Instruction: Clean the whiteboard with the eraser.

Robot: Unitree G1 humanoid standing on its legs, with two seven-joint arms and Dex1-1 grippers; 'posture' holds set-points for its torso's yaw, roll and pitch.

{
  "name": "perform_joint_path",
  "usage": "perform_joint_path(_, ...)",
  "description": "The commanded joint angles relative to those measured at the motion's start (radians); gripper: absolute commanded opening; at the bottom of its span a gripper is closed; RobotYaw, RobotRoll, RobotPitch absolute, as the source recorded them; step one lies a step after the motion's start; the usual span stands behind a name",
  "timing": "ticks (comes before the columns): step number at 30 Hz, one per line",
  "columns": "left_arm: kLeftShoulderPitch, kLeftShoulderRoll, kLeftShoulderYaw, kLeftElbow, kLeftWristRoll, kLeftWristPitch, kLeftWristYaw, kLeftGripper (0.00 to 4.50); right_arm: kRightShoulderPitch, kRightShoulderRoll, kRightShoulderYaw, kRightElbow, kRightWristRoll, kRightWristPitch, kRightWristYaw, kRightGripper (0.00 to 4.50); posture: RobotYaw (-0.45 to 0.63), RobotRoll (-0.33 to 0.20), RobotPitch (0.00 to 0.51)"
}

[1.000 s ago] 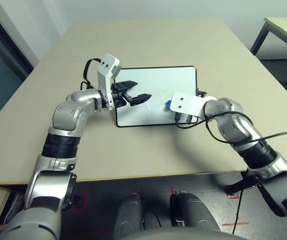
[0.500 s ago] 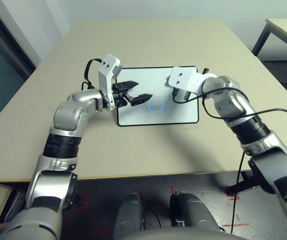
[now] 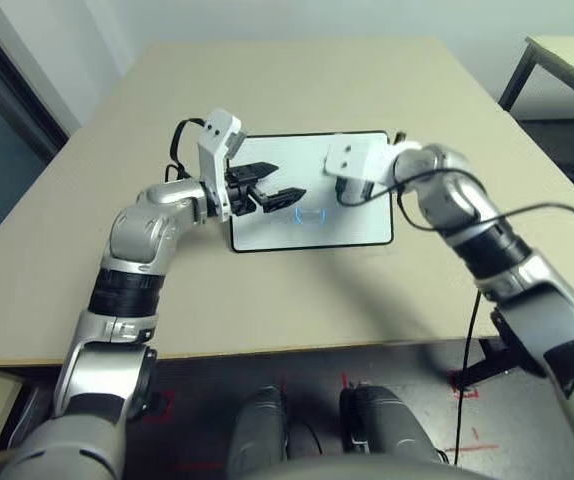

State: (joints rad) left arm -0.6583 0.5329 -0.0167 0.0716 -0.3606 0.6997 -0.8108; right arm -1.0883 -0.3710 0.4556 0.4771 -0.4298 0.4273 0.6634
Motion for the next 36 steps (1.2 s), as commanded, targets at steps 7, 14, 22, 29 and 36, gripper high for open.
perform_joint_path(7,0.015,0.004,0.003,-0.014,-0.003,-0.002,0.001,4.5,0.253,-0.073,0.075,-0.35,-0.032,0.131,0.188,0.55,-0.01,0.0,0.052)
perform_joint_path(14,-0.003,-0.001,-0.005,0.002,0.0,-0.008,-0.004,4.5,0.254,-0.052,0.077,-0.376,-0.042,0.184,0.194,0.55,-0.02,0.0,0.044)
perform_joint_path(22,-0.003,0.001,-0.004,-0.001,0.0,-0.007,-0.007,4.5,0.049,0.022,0.004,-0.092,-0.015,0.078,0.061,0.54,-0.01,0.0,0.043)
perform_joint_path(29,0.008,0.009,0.003,-0.012,-0.004,0.001,-0.005,4.5,0.2,0.008,0.081,-0.276,-0.036,0.125,0.154,0.54,0.0,0.0,0.046)
perform_joint_path(36,0.003,0.021,0.007,-0.003,-0.003,0.002,-0.007,4.5,0.282,-0.019,0.105,-0.372,-0.061,0.169,0.196,0.54,-0.01,0.0,0.049)
